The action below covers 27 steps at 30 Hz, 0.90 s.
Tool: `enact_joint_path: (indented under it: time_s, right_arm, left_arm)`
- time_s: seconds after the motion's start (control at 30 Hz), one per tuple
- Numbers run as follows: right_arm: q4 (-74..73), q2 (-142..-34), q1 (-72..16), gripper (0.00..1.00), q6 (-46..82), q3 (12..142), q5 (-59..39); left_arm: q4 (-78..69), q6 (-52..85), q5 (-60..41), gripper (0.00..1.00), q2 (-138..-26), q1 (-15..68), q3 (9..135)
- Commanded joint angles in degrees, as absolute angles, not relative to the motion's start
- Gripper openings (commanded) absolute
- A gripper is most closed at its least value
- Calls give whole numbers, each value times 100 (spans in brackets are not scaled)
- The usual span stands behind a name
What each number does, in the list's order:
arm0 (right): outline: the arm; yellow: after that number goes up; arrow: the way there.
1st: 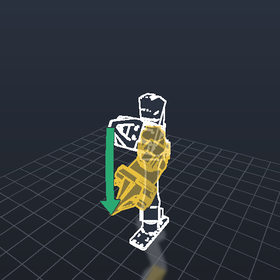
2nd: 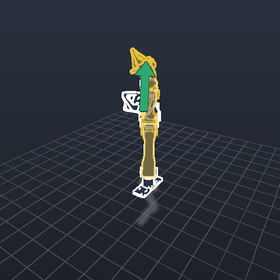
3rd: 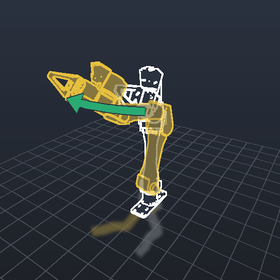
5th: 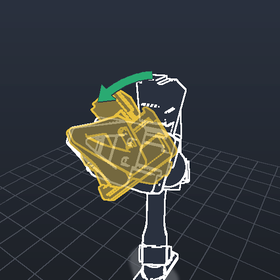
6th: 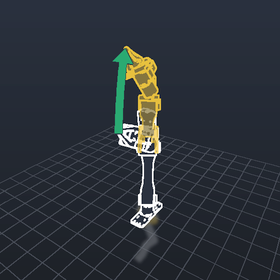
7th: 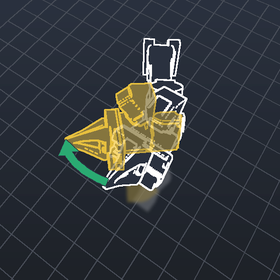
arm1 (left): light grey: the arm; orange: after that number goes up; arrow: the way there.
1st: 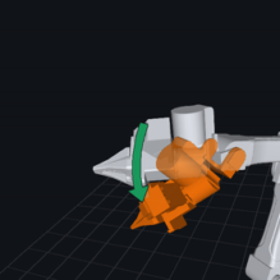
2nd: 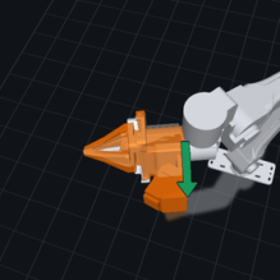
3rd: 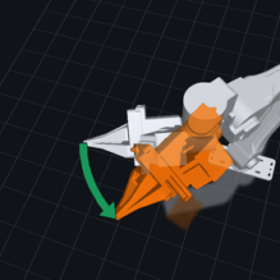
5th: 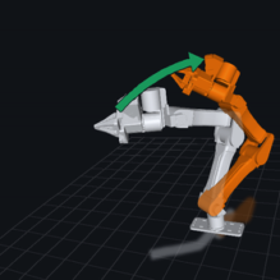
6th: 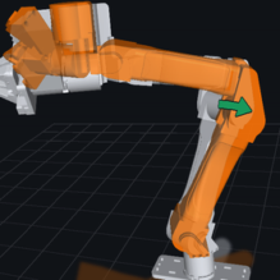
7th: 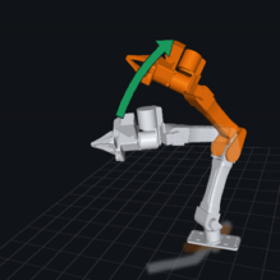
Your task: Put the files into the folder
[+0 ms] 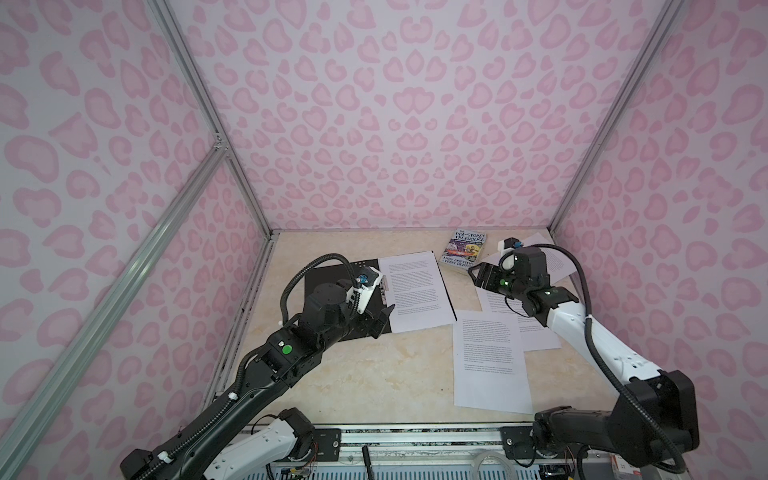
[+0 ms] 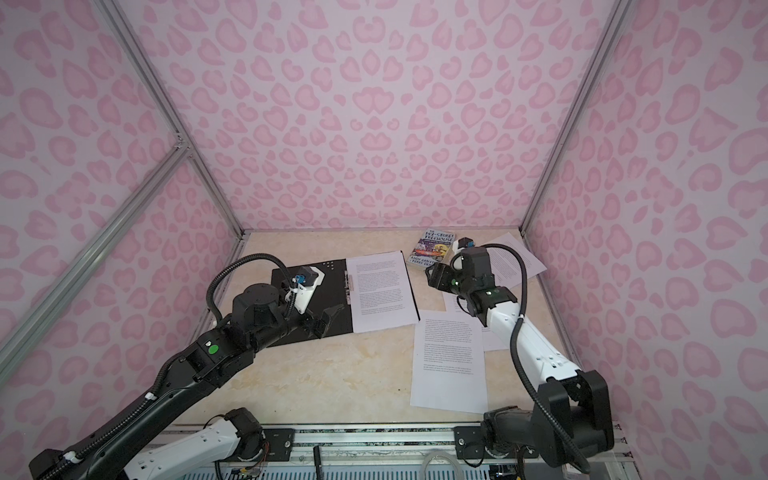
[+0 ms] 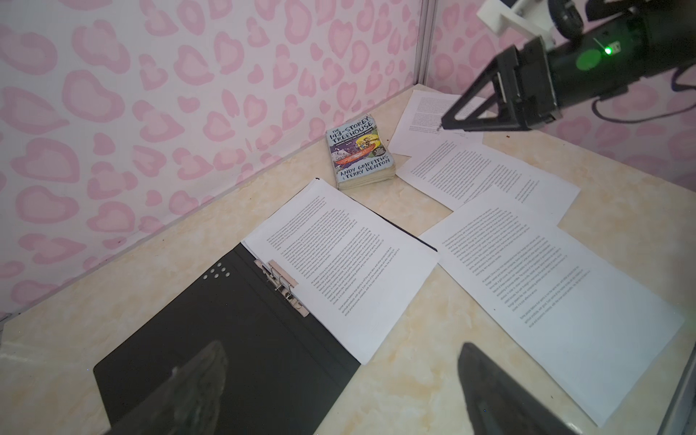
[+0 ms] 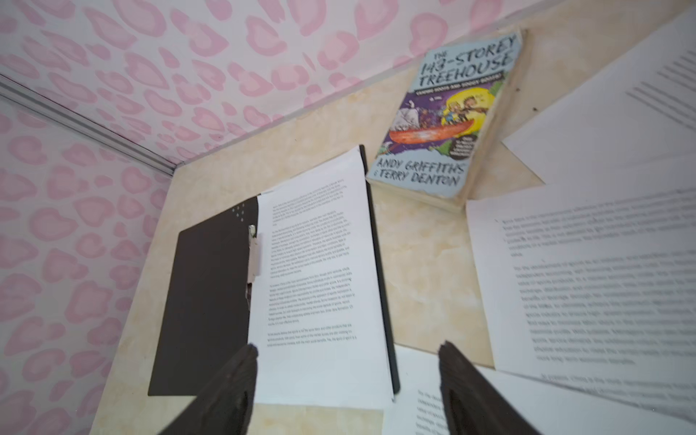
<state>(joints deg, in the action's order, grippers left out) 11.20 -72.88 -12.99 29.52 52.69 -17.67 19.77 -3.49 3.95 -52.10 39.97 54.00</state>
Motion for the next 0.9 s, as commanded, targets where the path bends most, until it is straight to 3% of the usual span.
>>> enact_joint_path:
  time_s: [0.0, 0.27, 0.47, 0.7, 0.87]
  right_arm:
    - [1103, -6709, -1254, 85, 3087, 4536, -1529]
    - [1178, -5183, -528, 96, 3462, 2948, -1139]
    - [782, -5192, 325, 95, 3511, 2255, -1850]
    - [466, -5199, 483, 93, 3573, 2027, -1805]
    - [639, -4993, 483, 92, 3513, 1877, -1641]
  left_arm:
    - [1831, 499, 620, 97, -5257, 3990, 5619]
    - [2732, 1172, -535, 97, -5946, 4008, 6530]
    - [2516, 2622, -1972, 97, -6565, 4082, 6376]
    - [1107, 3905, -1059, 97, -7020, 5338, 5196]
    - [844, 4317, -822, 97, -7962, 6012, 5302]
